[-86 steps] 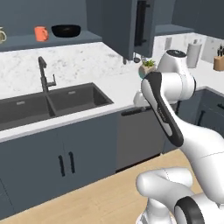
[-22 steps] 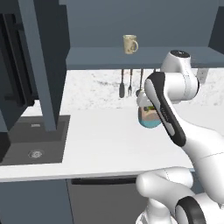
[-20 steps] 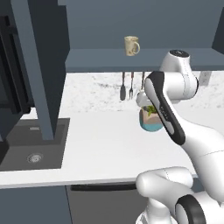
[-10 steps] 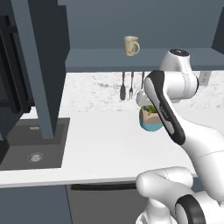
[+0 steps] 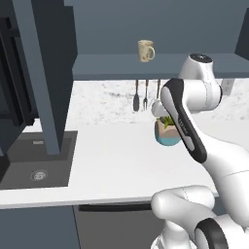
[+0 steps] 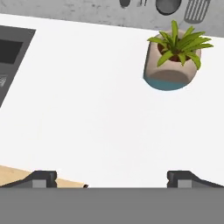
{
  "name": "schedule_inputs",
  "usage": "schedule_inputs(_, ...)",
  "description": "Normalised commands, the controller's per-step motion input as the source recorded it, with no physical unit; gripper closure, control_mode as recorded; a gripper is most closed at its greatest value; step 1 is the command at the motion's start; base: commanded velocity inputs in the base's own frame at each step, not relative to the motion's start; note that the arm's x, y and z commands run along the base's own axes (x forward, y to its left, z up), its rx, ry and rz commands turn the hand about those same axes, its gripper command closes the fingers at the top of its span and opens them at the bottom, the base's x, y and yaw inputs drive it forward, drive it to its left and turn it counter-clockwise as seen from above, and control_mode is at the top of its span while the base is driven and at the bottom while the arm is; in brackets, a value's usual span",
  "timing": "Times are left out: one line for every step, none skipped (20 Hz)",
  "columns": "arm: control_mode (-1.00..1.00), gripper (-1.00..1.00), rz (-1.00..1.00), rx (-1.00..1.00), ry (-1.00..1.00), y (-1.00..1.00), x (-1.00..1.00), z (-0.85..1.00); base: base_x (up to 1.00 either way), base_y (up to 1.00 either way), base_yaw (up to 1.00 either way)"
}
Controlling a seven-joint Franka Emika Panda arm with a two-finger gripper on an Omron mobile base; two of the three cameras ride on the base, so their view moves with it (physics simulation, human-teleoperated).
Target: Gather all objects into one cabinet and sort the glasses and bowls to opposite sides.
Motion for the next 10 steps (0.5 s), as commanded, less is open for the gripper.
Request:
schedule_inputs(-1.0,-1.0,0.0,0.0,-0.11,0.0,0.0,0.58,0.0,0.0,0.0)
schedule_inputs(-1.0,-1.0,0.0,0.0,-0.13,0.0,0.0,0.69,0.0,0.0,0.0)
schedule_inputs(-1.0,-1.0,0.0,0.0,-0.13,0.0,0.0,0.73,0.0,0.0,0.0)
schedule_inputs(-1.0,-1.0,0.0,0.0,-0.19,-0.01,0.0,0.89,0.0,0.0,0.0)
schedule_inputs(-1.0,-1.0,0.0,0.0,-0.22,0.0,0.0,0.91,0.0,0.0,0.0)
schedule_inputs(-1.0,-1.0,0.0,0.0,-0.24,0.0,0.0,0.93,0.0,0.0,0.0)
schedule_inputs(-1.0,-1.0,0.0,0.0,-0.25,0.0,0.0,0.96,0.0,0.0,0.0)
schedule_inputs(-1.0,-1.0,0.0,0.0,-0.25,0.0,0.0,0.95,0.0,0.0,0.0)
schedule_inputs(-1.0,-1.0,0.0,0.0,-0.26,0.0,0.0,0.98,0.0,0.0,0.0)
schedule_inputs(-1.0,-1.0,0.0,0.0,-0.28,0.0,0.0,0.95,0.0,0.0,0.0)
